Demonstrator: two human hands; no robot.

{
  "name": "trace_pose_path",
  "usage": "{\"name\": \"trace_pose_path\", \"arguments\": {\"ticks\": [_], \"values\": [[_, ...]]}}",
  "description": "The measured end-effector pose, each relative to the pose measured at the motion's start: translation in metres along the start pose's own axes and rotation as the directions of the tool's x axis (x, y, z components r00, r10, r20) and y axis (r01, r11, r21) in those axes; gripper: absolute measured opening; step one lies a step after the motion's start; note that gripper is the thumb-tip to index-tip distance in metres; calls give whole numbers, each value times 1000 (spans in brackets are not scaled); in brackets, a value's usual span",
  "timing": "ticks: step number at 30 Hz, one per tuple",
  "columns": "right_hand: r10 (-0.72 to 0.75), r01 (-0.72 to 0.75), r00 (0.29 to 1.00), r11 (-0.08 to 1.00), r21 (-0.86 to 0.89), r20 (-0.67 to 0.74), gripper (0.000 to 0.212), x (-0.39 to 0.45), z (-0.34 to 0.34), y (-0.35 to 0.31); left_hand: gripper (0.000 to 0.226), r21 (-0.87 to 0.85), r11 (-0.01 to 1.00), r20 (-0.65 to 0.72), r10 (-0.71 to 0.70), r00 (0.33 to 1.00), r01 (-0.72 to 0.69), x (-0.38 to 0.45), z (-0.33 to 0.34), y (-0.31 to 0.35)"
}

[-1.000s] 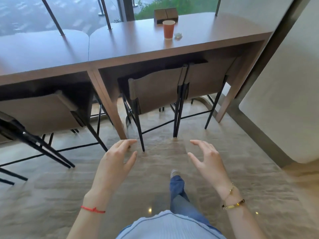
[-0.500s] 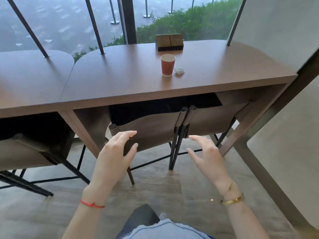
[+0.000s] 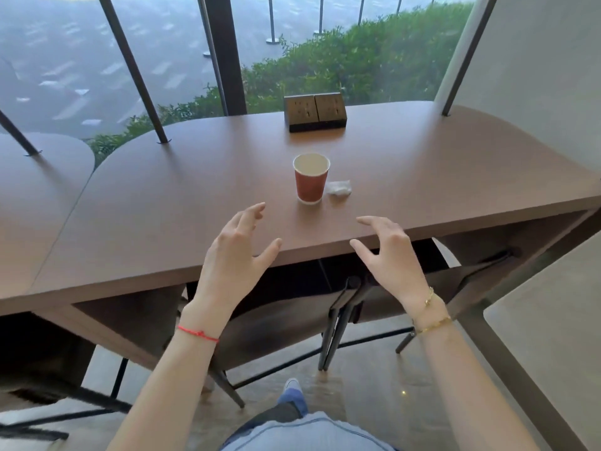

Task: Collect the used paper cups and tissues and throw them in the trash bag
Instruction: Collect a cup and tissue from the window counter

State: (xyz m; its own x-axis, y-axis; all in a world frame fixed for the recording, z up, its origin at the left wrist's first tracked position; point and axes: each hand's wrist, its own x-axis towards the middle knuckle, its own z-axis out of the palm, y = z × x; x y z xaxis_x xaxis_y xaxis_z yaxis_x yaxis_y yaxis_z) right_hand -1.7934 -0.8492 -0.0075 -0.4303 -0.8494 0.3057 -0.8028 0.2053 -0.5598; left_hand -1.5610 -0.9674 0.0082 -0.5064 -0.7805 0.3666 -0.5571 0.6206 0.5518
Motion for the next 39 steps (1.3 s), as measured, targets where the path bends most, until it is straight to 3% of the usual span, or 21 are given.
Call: {"name": "trace_pose_path", "arguments": {"ticks": [13,17,22,31,39], "values": [[47,-43,996,997,-62,74,42,133,42,28,98,-57,996,124,-58,991,66,124,66,-13],[28,-24,998,997,-79,54,27,144,48,39,93,-117,987,117,-96,988,110,135,80,-6],[-26,27,999,998,-52,34,3,147,51,50,70,-180,971,78,-144,986,156,140,91,7],[-92,90,994,995,41,55,3,135,37,56,62,-207,957,-34,-216,976,205,121,82,19],[-242,209,958,957,203,156,2,93,29,30,69,-110,931,-196,-365,910,349,27,37,22]]}}
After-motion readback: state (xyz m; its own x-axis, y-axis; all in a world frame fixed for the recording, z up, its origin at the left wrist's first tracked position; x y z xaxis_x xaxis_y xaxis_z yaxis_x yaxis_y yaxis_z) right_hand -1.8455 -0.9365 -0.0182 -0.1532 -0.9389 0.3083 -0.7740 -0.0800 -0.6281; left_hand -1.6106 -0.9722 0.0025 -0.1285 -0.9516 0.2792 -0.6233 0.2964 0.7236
